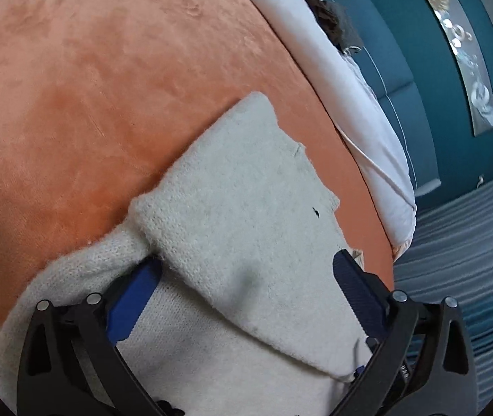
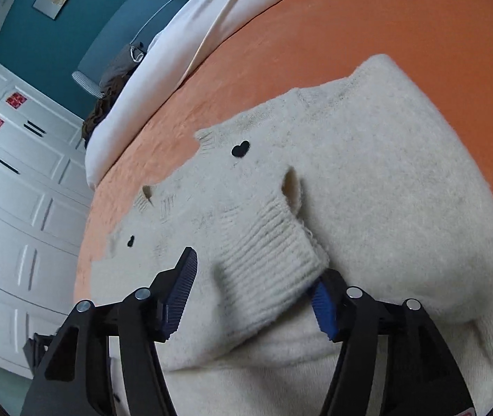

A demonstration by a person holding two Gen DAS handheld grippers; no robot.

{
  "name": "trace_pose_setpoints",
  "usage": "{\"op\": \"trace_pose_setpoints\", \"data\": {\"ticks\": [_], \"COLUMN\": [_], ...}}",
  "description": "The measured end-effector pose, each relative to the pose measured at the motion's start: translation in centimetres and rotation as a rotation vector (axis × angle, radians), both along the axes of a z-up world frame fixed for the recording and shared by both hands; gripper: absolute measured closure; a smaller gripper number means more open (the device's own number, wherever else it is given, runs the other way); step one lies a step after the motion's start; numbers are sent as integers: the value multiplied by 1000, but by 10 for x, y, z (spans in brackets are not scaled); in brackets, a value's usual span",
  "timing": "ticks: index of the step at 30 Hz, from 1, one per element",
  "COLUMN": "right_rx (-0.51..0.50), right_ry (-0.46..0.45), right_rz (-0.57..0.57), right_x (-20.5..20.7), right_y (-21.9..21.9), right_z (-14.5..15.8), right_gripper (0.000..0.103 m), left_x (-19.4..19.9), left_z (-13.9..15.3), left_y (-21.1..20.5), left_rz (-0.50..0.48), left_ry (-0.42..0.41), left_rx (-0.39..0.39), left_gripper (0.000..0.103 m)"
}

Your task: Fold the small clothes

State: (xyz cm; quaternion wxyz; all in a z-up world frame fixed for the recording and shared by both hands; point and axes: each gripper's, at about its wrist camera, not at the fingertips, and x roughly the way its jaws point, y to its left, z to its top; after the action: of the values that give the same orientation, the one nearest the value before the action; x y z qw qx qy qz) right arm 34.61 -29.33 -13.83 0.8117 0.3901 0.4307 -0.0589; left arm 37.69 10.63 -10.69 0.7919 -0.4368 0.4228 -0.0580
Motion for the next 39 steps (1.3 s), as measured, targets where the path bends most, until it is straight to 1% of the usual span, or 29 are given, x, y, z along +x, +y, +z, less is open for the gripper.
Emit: {"op": "trace_pose_setpoints", "data": {"ticks": [1, 2, 3, 4, 6, 7, 8, 9, 10, 11, 12, 13, 15, 16, 17, 18, 19, 20, 22, 23, 24, 26, 27, 29, 31, 33, 35, 38, 39], "right_rx": [-16, -3, 15, 25, 24, 12, -25, -60, -74, -77, -72, -31, -12, -29, -74, -94, -103, -122, -188, -201, -174, -106, -82, -63, -61, -92, -110, -148, -140], "right_ry": [12, 4, -53, -148, -334, -401, -421, -364, -257, -129, 4, 3, -74, -73, -32, -22, -37, -29, -24, -58, -109, -165, -167, -162, -138, -89, -24, -25, -32], "right_rz": [22, 49, 55, 72, 108, 113, 104, 96, 93, 76, 60, 49, 17, 13, 24, 50, 48, 13, -90, -129, -126, -34, 59, 271, 457, 569, 617, 598, 561], "right_x": [8, 17, 18, 18, 11, 5, -1, 0, 5, 8, 7, 0, -12, -14, -13, -14, -20, -29, -46, -55, -56, -36, -15, 27, 64, 94, 117, 129, 127], "right_y": [6, 9, 5, 8, 12, 11, 7, 3, -3, -10, -16, -21, -24, -24, -23, -21, -21, -21, -19, -17, -15, 11, 35, 94, 155, 205, 234, 229, 208], "right_z": [4, 12, 26, 48, 90, 102, 101, 87, 60, 28, -4, -16, -8, -8, -13, -18, -16, -8, 13, 26, 34, 49, 54, 60, 56, 44, 24, 11, 10], "right_gripper": [85, 90, 90, 90, 91, 91, 91, 91, 91, 91, 92, 92, 91, 90, 89, 90, 90, 88, 76, 76, 76, 76, 77, 77, 77, 77, 77, 99, 103], "left_x": [4, 9, 14, 15, 12, 10, 9, 9, 8, 6, 2, -2, -9, -10, -11, -10, -9, -9, -11, -11, -12, -17, -17, -16, -16, -17, -18, -20, -20], "left_z": [2, 4, 8, 14, 30, 32, 27, 15, 1, -12, -22, -23, -21, -20, -19, -19, -18, -18, -18, -17, -18, -20, -20, -20, -20, -21, -22, -25, -24], "left_y": [2, 2, 3, 5, 7, 8, 10, 12, 14, 15, 16, 17, 9, 6, 4, 3, 2, 0, -4, -3, -2, 1, 1, 1, 0, 0, 1, 3, 3], "left_rz": [6, -8, -7, 2, 20, 25, 26, 26, 28, 25, 13, -2, -37, -45, -43, -40, -39, -39, -39, -38, -37, -34, -34, -35, -35, -36, -37, -39, -40], "left_ry": [-5, -13, -20, -41, -117, -134, -130, -95, -53, -28, -38, -73, -128, -138, -142, -141, -142, -146, -167, -173, -182, -192, -193, -193, -193, -199, -207, -221, -224], "left_rx": [-32, -55, -60, -53, 13, 40, 46, 46, 51, 50, 49, 67, 147, 176, 190, 197, 205, 215, 232, 231, 226, 218, 217, 215, 218, 221, 216, 206, 207], "left_gripper": [45, 59, 72, 73, 76, 76, 75, 74, 78, 90, 94, 95, 95, 95, 95, 95, 95, 94, 94, 94, 94, 94, 94, 94, 94, 94, 94, 93, 93]}}
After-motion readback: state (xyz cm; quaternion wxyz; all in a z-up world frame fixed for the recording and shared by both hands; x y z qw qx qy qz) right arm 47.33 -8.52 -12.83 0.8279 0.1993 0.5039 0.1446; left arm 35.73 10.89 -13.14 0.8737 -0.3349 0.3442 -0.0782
